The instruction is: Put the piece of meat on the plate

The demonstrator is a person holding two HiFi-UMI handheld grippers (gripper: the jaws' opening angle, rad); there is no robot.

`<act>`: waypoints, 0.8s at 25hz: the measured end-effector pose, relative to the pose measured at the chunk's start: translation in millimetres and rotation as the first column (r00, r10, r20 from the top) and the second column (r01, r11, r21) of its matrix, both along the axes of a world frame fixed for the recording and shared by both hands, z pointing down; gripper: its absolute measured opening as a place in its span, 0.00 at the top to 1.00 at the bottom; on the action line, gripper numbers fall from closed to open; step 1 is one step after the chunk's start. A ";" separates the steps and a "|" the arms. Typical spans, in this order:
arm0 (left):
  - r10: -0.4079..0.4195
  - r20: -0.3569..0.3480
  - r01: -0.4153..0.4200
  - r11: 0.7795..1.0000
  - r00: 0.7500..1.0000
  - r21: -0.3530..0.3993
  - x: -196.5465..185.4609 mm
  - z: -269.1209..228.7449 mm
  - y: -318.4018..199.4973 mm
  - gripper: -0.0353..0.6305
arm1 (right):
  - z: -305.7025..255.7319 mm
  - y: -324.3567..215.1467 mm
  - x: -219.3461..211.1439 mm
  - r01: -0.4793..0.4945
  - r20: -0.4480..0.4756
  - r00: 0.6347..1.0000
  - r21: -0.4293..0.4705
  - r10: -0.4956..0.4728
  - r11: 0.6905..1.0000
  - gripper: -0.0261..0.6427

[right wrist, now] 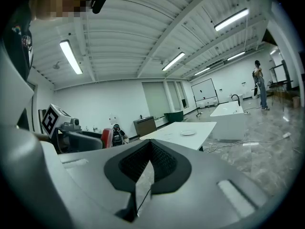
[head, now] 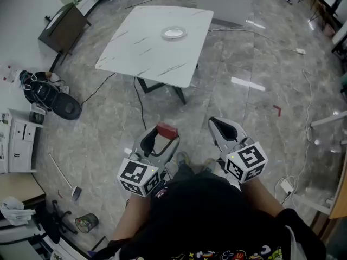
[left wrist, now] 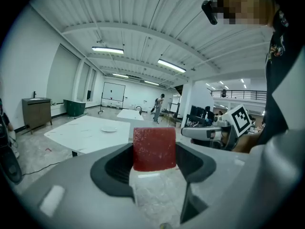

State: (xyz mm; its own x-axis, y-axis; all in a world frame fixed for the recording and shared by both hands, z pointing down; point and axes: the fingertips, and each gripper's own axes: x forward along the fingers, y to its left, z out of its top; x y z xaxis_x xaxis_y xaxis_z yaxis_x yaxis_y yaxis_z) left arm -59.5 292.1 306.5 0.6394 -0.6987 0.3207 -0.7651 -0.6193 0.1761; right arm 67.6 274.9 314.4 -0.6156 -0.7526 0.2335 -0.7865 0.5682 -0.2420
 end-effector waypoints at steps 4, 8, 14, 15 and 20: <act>0.007 0.001 -0.007 1.000 1.000 0.003 16.8 -1.5 5.7 0.36 | -1.8 7.2 14.7 0.021 0.008 1.000 0.001 -0.021 1.000 0.93; -0.002 0.005 0.001 1.000 1.000 0.008 25.5 6.3 13.0 0.37 | 6.3 10.1 18.0 0.061 -0.003 0.998 0.006 -0.061 0.998 0.93; 0.001 0.028 -0.002 1.000 1.000 0.027 36.9 14.0 16.5 0.36 | 20.3 7.1 18.4 0.099 -0.031 0.995 -0.006 -0.099 0.995 0.93; 0.001 0.029 -0.002 1.000 1.000 0.028 36.1 13.6 15.7 0.37 | 20.5 6.2 16.8 0.102 -0.034 0.994 -0.010 -0.103 0.995 0.93; 0.012 0.023 -0.012 0.999 1.000 0.034 37.0 10.0 1.6 0.36 | 18.3 -5.1 14.2 0.109 -0.040 0.993 -0.008 -0.109 0.994 0.93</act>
